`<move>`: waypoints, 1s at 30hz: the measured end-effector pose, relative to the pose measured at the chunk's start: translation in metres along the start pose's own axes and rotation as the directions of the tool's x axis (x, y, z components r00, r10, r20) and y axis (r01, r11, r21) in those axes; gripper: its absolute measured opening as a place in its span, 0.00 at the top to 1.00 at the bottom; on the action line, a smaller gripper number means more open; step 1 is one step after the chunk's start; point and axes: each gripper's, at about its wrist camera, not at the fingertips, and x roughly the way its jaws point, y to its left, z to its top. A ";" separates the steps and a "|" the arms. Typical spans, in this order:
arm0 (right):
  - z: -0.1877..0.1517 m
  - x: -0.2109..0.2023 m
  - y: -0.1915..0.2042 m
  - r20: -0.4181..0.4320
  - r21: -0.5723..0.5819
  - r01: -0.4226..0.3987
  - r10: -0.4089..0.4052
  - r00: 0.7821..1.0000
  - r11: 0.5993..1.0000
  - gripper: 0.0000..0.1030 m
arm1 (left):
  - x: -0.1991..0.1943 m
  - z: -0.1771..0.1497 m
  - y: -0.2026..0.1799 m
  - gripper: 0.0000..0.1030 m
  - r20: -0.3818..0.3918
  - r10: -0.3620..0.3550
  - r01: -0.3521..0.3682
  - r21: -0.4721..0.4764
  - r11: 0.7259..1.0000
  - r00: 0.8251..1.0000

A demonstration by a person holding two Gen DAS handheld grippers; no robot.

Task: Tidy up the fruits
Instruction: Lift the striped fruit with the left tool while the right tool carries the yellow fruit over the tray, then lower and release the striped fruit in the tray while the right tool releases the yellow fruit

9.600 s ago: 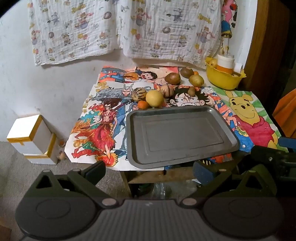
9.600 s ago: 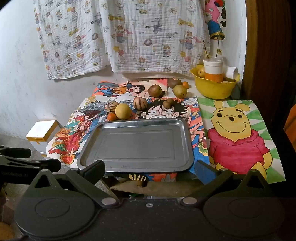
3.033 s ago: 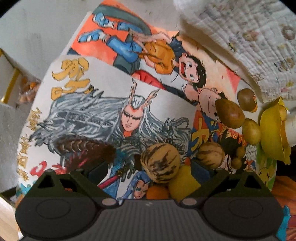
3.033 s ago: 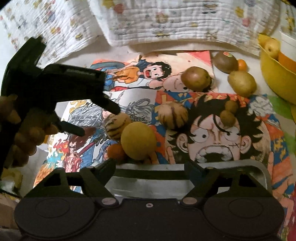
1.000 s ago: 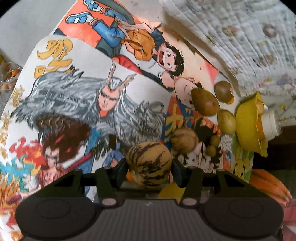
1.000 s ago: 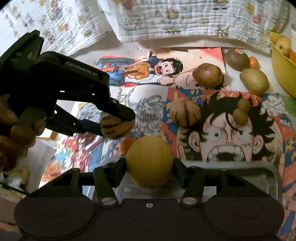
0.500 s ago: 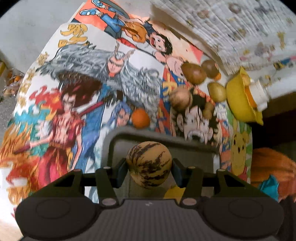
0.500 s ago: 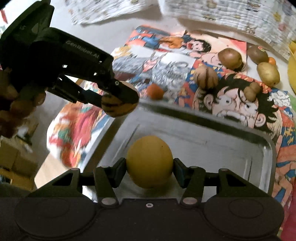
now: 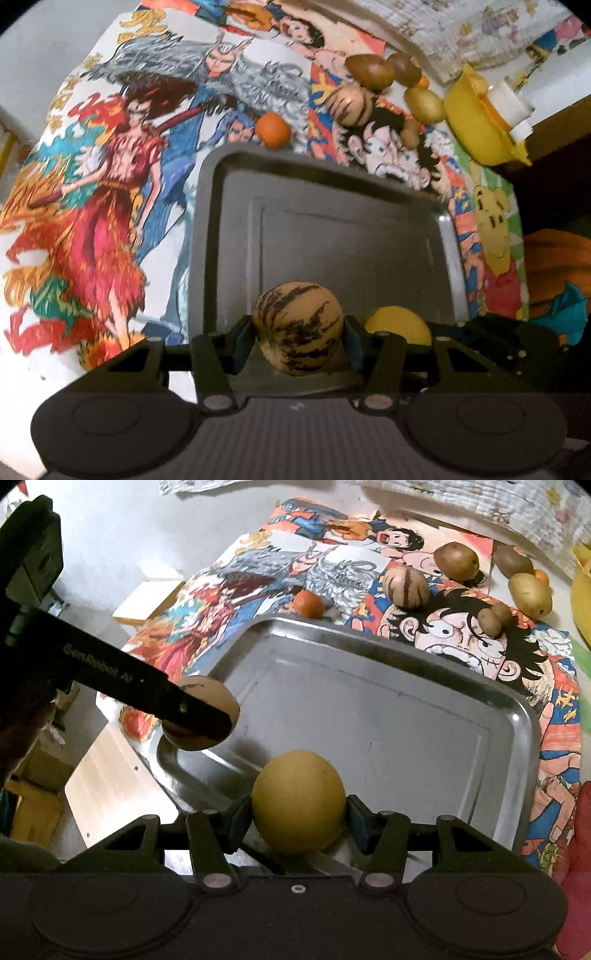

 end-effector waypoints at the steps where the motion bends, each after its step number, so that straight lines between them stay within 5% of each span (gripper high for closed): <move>1: -0.001 0.000 0.000 0.003 -0.003 0.000 0.000 1.000 1.000 0.45 | 0.001 -0.003 0.000 0.46 0.001 0.017 -0.017 -0.008 1.000 1.000; 18: -0.005 0.002 0.004 0.032 -0.075 0.011 -0.009 0.999 0.997 0.43 | 0.008 -0.019 -0.002 0.46 0.031 0.093 -0.091 -0.077 0.993 0.995; 25: -0.014 -0.005 0.009 0.047 -0.080 0.024 -0.021 0.999 0.996 0.21 | -0.002 -0.022 -0.003 0.36 0.061 0.098 -0.092 -0.090 0.992 0.993; 30: -0.021 -0.017 0.013 0.070 -0.066 0.032 -0.028 0.997 0.997 0.13 | -0.017 -0.032 -0.007 0.19 0.090 0.099 -0.091 -0.089 0.992 0.991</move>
